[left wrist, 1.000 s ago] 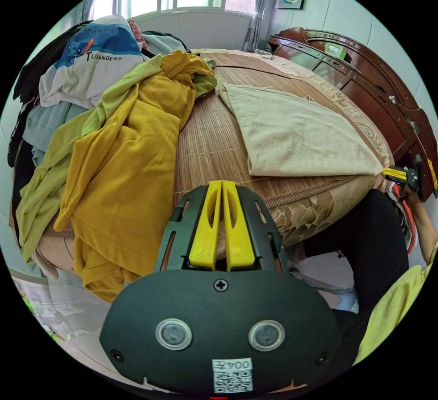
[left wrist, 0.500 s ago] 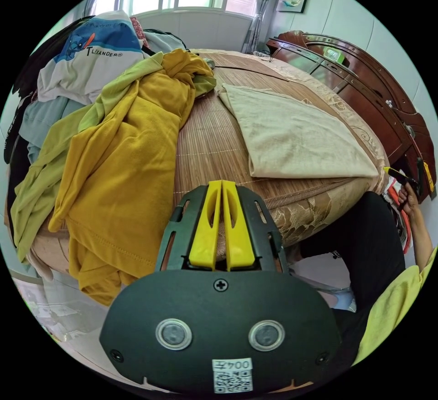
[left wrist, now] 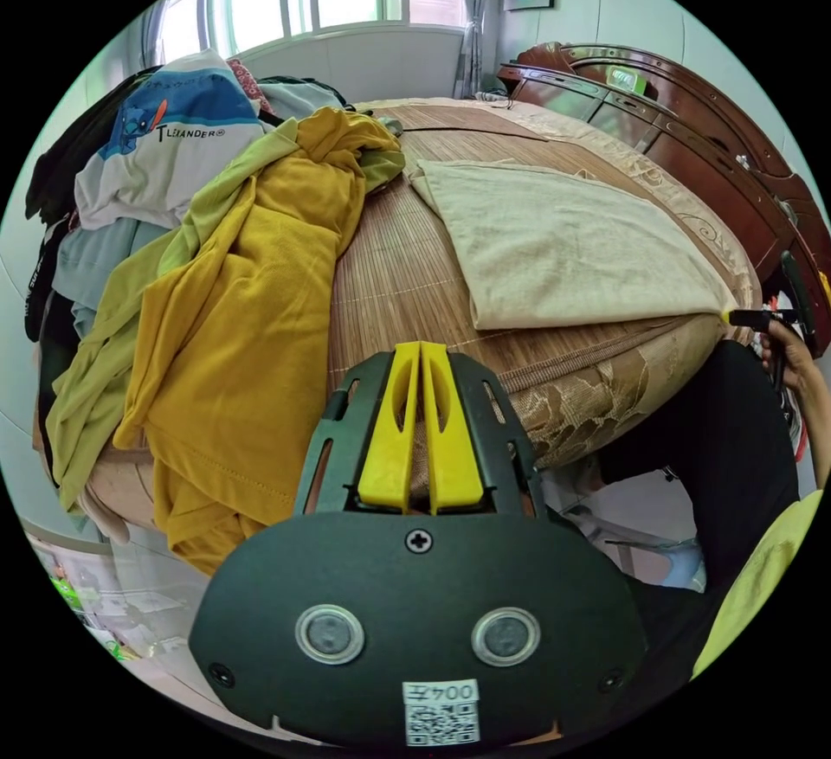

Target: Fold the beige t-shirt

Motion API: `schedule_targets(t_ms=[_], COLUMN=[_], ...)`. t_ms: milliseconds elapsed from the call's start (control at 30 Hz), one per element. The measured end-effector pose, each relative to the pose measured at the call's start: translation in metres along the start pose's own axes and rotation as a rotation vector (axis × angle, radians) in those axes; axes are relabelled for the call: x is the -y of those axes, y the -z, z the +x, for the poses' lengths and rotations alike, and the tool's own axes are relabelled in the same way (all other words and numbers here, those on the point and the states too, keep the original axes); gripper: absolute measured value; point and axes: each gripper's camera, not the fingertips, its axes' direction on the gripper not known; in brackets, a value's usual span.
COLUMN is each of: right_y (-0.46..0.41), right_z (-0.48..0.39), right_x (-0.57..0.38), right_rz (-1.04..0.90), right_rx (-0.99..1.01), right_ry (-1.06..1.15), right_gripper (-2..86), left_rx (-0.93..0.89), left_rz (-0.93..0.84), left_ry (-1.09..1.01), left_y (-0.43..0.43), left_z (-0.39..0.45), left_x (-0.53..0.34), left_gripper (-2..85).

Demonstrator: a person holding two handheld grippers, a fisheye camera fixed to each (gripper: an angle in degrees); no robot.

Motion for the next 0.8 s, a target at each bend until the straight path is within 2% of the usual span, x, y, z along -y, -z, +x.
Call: schedule_targets(t_ms=[233, 333, 467, 600, 800], right_y=[-0.009, -0.004, 0.025, 0.045, 0.07], right_z=[-0.043, -0.046, -0.03, -0.022, -0.004], right_x=[-0.001, -0.004, -0.014, -0.026, -0.028], right_rz=[0.018, 0.052, 0.148, 0.201, 0.234], right_rx=[-0.21, -0.235, -0.143, -0.041, 0.01], right_ry=[0.078, 0.057, 0.006, 0.024, -0.039], right_gripper=[-0.7, -0.5, 1.5, 6.6, 7.8], left_rx=[-0.003, -0.008, -0.085, -0.196, -0.261], left_rz=[0.009, 0.011, 0.02, 0.155, 0.159], left_ry=[-0.001, -0.002, 0.043, 0.107, 0.062], left_y=[0.006, 0.01, 0.023, 0.052, 0.044], left_z=[-0.003, -0.007, -0.028, -0.047, -0.025], left_x=[-0.004, -0.006, -0.005, -0.005, 0.025], left_gripper=[0.4, 0.6, 1.3, 2.7, 1.9])
